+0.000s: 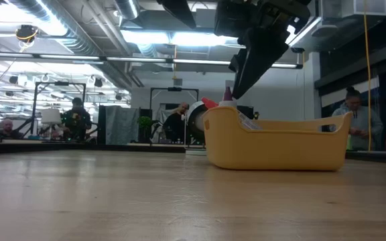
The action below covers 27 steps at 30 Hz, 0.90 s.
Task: Pick & Place food coloring
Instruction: Put the large pink food coloring bottle into the yellow bin
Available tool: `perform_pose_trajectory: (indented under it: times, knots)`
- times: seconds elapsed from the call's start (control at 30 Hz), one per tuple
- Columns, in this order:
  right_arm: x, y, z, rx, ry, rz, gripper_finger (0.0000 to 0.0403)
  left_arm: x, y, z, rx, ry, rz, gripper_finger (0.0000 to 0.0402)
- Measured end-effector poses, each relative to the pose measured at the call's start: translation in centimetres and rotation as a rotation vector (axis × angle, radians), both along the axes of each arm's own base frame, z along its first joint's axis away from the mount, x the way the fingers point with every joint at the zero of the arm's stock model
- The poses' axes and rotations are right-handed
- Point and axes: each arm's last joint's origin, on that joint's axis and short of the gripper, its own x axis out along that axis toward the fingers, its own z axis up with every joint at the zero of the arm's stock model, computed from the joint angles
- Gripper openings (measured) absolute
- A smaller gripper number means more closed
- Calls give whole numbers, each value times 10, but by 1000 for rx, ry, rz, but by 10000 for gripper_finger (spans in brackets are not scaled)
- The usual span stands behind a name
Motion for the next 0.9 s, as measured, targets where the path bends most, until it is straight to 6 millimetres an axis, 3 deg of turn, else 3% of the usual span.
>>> perform_pose_trajectory:
  times: [0.37, 0.7, 0.9]
  knots:
    - [-13, 2, -5, -44, 136, -1, 174, -1, 0, 1, 6, 1, 5, 20]
    - [-9, 7, -11, -26, 145, 38, 173, -1, 0, 1, 6, 0, 6, 20]
    - [-9, 8, -15, -25, 157, 51, 129, -1, 0, 1, 5, -1, 6, 20]
